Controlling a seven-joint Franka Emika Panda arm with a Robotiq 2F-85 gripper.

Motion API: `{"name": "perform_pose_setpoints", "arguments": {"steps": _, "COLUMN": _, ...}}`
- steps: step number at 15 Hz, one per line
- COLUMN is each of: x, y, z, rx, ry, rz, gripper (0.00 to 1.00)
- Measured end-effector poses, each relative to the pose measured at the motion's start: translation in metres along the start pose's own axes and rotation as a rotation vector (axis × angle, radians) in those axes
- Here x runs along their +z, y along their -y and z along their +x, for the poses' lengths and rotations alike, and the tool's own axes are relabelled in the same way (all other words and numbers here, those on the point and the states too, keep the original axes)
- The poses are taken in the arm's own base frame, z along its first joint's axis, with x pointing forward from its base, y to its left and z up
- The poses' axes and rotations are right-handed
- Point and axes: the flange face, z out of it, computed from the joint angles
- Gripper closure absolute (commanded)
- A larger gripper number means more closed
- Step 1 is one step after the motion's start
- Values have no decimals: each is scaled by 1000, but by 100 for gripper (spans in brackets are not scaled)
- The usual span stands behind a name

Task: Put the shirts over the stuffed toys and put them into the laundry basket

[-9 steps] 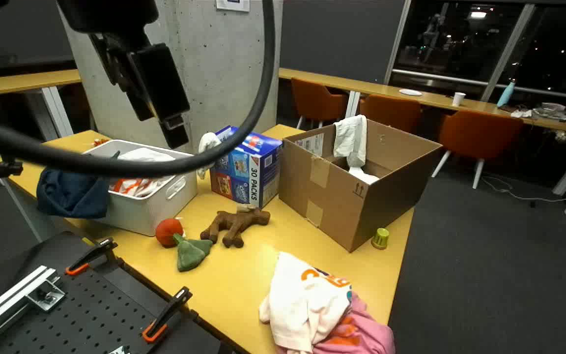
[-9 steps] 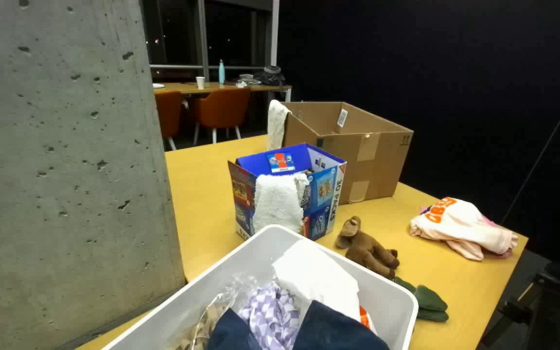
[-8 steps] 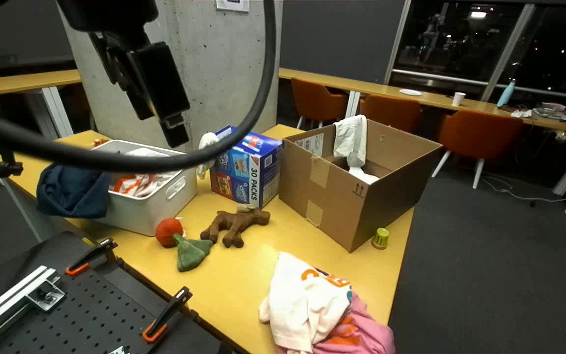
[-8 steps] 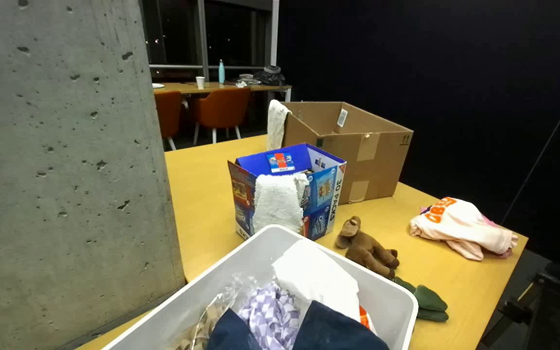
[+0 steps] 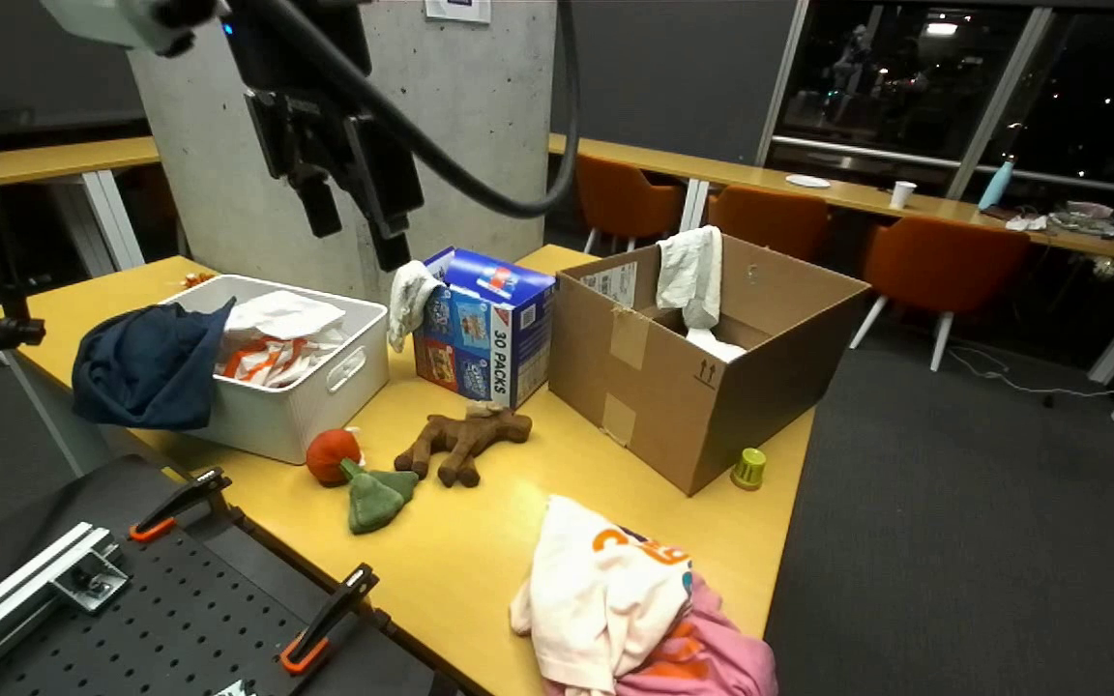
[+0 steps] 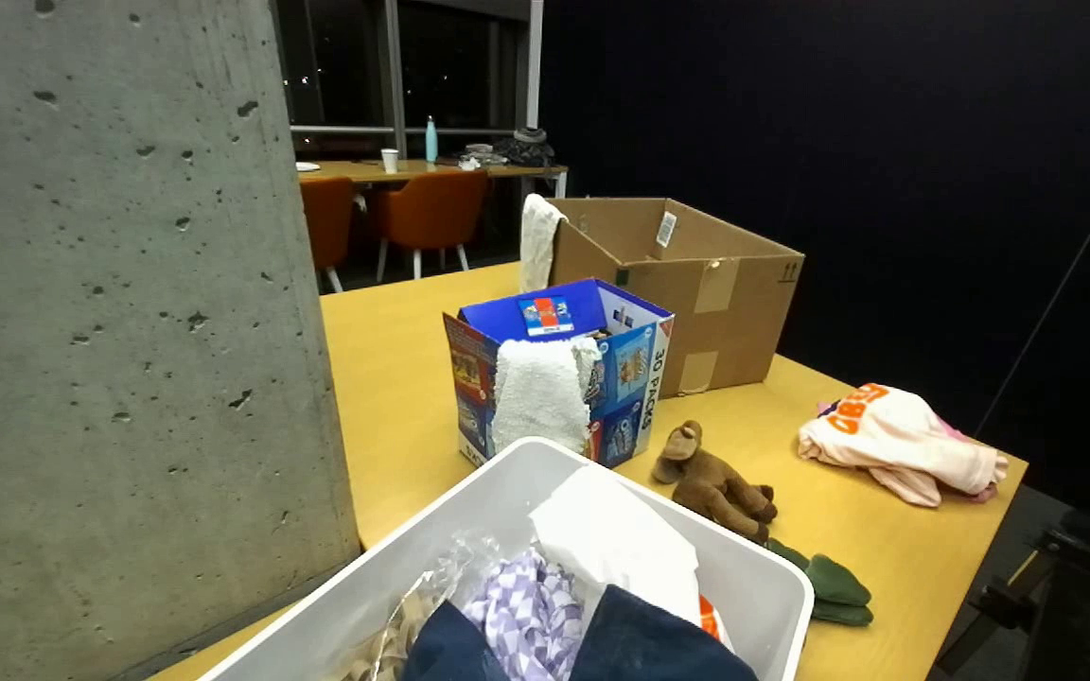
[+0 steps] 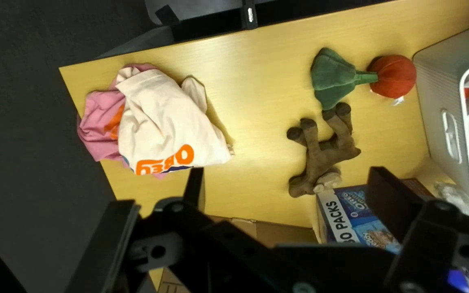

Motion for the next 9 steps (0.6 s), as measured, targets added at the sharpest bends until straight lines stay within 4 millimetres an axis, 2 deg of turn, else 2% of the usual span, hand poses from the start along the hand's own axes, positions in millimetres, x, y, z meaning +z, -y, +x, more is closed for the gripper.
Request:
{"name": "perform_pose_setpoints", "arguments": {"steps": 2, "x": 22, "y": 20, "z": 30, "rx": -12, "ry": 63, "rz": -23, "gripper": 0}}
{"name": "perform_pose_setpoints", "arguments": {"steps": 4, "x": 45, "y": 32, "z": 60, "rx": -6, "ry": 133, "rz": -39, "gripper": 0}}
{"name": "perform_pose_setpoints", "arguments": {"steps": 7, "x": 83, "y": 30, "z": 105, "rx": 38, "ry": 212, "rz": -61, "gripper": 0}}
{"name": "perform_pose_setpoints", "arguments": {"steps": 9, "x": 116, "y": 23, "z": 131, "rx": 65, "ry": 256, "rz": -74, "gripper": 0}}
